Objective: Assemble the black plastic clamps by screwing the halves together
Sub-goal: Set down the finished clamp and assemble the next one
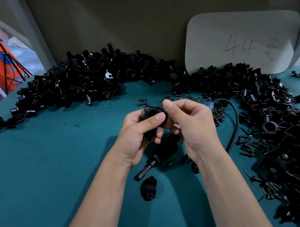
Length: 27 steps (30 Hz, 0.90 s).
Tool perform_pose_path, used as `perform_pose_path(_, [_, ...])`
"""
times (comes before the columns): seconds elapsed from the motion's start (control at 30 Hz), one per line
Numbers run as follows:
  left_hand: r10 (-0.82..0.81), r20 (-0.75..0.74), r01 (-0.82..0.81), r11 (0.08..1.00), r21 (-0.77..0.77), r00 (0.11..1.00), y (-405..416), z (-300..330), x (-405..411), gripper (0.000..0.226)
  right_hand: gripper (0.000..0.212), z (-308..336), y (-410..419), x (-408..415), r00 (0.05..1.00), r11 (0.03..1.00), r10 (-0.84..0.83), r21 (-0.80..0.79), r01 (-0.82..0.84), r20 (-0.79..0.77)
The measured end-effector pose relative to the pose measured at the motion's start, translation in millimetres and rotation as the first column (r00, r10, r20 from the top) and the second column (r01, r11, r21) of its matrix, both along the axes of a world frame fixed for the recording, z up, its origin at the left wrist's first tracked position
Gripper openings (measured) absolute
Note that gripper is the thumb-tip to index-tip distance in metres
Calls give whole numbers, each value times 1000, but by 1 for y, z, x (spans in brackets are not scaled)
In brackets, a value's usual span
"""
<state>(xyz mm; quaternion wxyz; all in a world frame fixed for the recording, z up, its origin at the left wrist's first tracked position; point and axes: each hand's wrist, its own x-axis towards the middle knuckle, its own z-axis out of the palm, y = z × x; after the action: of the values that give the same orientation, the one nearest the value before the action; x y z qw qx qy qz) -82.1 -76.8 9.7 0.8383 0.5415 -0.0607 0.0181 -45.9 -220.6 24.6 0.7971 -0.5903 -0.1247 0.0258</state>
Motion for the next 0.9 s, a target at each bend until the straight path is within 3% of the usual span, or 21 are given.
perform_pose_path(0.13, [-42,-56,42,999,6,998,2,1,0,16,16,-1,-3,2,998,997,10,-72,-5,66])
perform_pose_path(0.3, [-293,-191,241,937,-253,937,14,4,-2,24,18,-1,-2,-1,981,983,182,-34,-180,63])
perform_pose_path(0.47, [-449,-171,351,842,-411,877,18,3,-5,43,20,2,-3,-4,964,963,267,-37,-267,5])
perform_pose_path(0.57, [-432,-186,328,848,-417,882,19,2,-4,36,21,2,-2,-5,970,969,245,-43,-245,-7])
perform_pose_path(0.7, [-378,-231,259,871,-418,897,17,1,-2,31,19,-1,5,-5,997,996,75,-38,-76,-30])
perform_pose_path(0.9, [-379,-240,269,881,-389,894,16,2,-1,30,17,1,4,-4,998,997,62,-42,-61,30])
